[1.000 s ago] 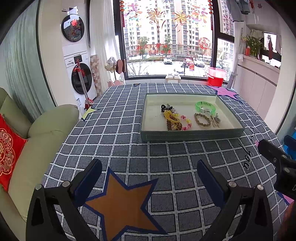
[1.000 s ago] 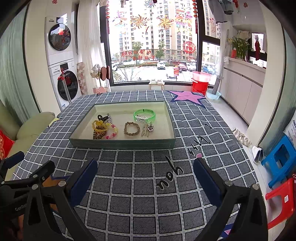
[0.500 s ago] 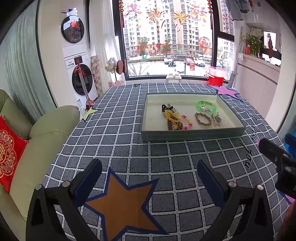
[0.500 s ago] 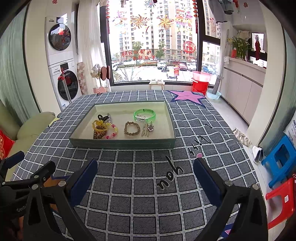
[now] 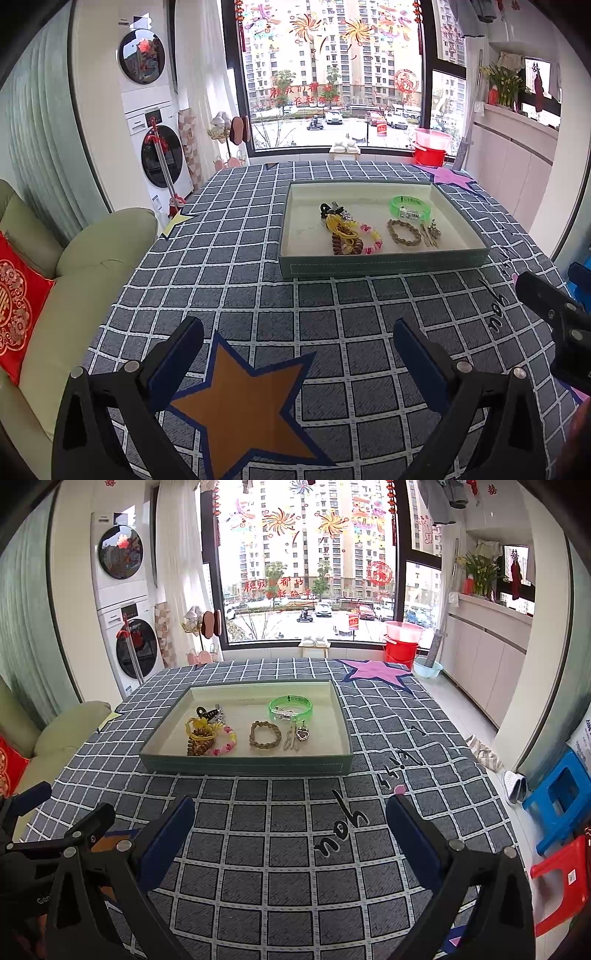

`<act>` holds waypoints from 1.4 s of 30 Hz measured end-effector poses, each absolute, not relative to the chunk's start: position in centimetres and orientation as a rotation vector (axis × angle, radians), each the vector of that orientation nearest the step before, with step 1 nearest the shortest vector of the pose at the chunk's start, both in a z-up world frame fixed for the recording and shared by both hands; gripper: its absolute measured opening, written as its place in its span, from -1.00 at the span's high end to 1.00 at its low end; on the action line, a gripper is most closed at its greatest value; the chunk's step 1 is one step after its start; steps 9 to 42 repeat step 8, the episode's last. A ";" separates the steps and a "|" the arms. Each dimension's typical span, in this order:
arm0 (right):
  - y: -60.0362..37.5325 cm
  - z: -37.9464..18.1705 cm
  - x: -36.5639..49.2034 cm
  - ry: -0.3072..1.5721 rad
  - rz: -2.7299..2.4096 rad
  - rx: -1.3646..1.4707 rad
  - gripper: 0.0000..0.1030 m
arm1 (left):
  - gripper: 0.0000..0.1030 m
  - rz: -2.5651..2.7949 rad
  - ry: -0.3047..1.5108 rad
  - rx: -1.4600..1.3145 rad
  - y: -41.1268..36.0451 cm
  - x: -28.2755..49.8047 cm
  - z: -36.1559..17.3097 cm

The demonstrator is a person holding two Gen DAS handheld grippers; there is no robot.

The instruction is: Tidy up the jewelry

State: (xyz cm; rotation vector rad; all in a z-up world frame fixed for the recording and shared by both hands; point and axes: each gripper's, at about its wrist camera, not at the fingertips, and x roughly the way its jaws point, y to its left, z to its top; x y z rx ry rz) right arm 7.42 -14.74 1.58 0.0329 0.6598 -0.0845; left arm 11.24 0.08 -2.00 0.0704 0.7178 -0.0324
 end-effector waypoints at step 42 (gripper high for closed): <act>-14.2 1.1 7.2 0.664 -0.080 0.033 -1.00 | -1.00 -0.064 0.730 0.042 0.7 11.3 -1.9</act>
